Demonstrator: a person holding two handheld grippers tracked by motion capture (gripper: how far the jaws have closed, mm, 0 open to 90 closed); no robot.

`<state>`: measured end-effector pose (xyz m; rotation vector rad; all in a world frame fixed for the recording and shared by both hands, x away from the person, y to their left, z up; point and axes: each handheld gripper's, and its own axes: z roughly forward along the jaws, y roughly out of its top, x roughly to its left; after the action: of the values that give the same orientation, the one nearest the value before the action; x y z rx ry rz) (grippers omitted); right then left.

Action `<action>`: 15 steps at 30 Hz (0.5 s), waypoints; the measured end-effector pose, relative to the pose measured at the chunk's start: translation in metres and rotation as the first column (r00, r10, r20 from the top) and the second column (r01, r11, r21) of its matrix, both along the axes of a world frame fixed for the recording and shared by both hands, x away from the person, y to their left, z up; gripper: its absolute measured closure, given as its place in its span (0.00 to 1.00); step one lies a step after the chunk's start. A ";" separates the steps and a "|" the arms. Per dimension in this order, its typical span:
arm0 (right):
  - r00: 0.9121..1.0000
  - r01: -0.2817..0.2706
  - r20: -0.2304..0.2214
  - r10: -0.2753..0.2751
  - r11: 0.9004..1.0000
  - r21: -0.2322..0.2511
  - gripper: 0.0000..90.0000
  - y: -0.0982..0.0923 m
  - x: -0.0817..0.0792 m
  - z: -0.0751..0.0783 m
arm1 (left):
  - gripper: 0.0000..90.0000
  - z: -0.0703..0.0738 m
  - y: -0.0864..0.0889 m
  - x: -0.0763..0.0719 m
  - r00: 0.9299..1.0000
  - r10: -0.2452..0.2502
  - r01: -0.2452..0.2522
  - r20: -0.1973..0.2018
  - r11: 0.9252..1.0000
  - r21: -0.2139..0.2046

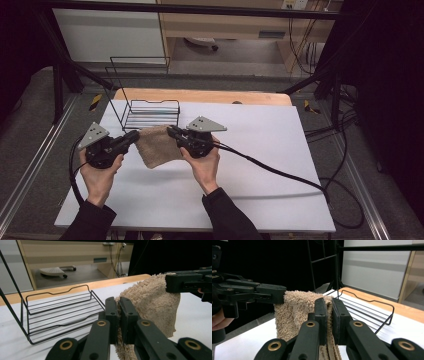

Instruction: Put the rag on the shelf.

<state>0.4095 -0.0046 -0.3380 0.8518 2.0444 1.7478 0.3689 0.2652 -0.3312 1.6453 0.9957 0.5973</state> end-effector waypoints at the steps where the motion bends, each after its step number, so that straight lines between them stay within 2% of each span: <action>1: 1.000 0.002 0.006 -0.002 1.000 -0.001 0.93 0.001 0.000 0.001 | 0.95 0.001 0.000 0.000 1.000 0.001 -0.001 0.002 1.000 0.000; 15: 0.999 0.022 0.045 -0.022 1.000 0.017 0.93 0.012 0.004 0.020 | 0.95 0.021 0.009 0.009 1.000 0.012 -0.012 0.028 1.000 -0.002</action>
<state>0.4138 0.0070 -0.3182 0.8293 1.9876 1.7580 0.3776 0.2746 -0.3102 1.6267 0.9861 0.6258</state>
